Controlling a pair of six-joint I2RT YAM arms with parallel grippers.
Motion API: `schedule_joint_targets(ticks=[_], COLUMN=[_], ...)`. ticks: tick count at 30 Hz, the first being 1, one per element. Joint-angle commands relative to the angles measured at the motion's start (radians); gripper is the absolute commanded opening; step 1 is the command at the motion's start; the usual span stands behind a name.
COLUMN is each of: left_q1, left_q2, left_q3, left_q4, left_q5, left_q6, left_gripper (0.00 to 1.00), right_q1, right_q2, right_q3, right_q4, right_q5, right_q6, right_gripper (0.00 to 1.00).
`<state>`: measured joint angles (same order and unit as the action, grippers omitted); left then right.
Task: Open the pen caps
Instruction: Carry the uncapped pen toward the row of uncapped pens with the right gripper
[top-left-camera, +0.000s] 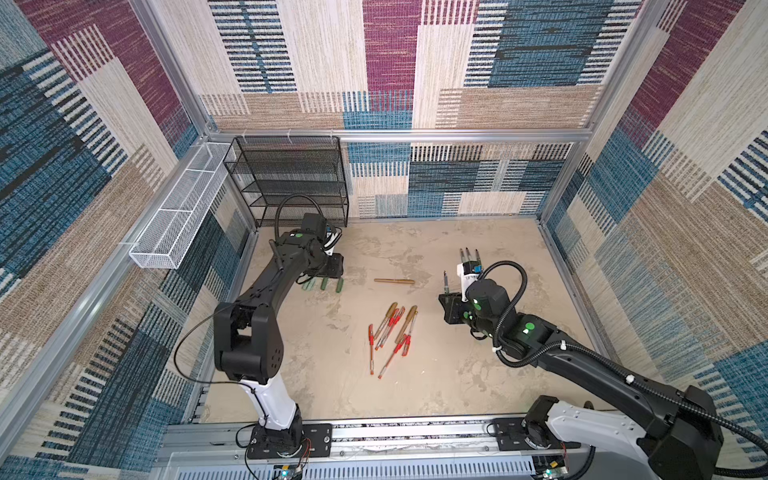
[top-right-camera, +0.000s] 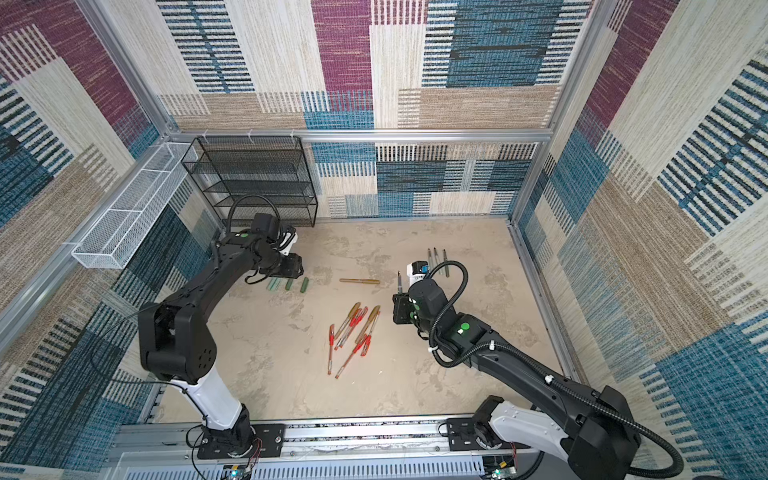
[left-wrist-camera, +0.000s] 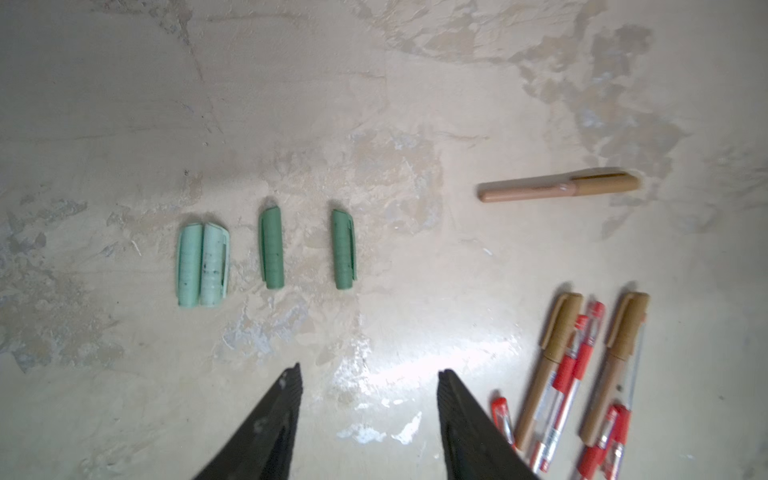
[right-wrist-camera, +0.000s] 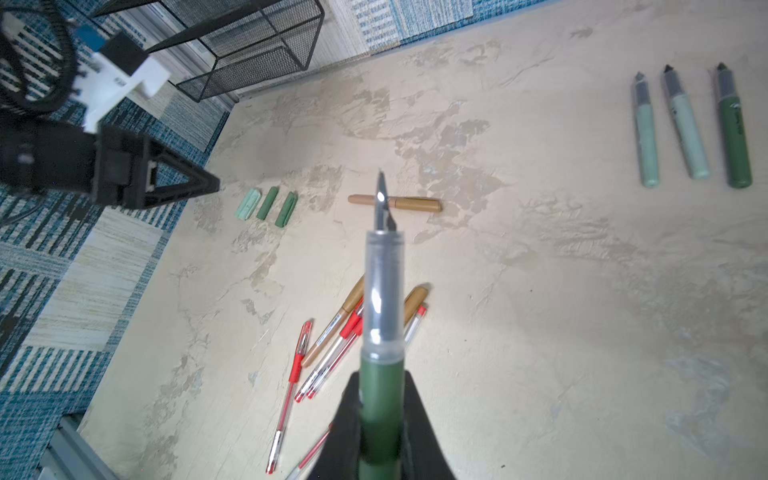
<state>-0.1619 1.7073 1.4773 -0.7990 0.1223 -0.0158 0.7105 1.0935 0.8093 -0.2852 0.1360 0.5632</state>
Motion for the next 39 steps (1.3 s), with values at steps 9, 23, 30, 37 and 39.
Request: schedule_joint_targets(ticks=[9,23,30,37,39], left_q1=[0.007,0.192,0.2,0.202,0.203], left_q2=[-0.414,-0.721,-0.724,-0.721,-0.718], left_q3=[-0.338,-0.638,-0.644,-0.645,-0.643], left_q4=[0.179,0.365,0.385,0.391,0.391], left_q5=[0.109,0.277,0.282,0.283,0.284], left_q6=[0.012,-0.041,-0.046,-0.04,-0.035], left_gripper=[0.84,0.96,0.96,0.96,0.96], right_q1=[-0.221,-0.548,-0.691,-0.73,-0.734], right_q2=[0.214,0.512,0.676,0.87,0.923], right_q3=[0.189,0.428,0.538,0.677,0.716], right_q4=[-0.082,-0.182,-0.19,-0.203,-0.218], right_q5=[-0.116,-0.166,-0.226,-0.237,-0.237], right_q6=[-0.179,-0.424,-0.459,-0.482,-0.488], right_gripper=[0.0,0.0,0.0,0.0,0.0])
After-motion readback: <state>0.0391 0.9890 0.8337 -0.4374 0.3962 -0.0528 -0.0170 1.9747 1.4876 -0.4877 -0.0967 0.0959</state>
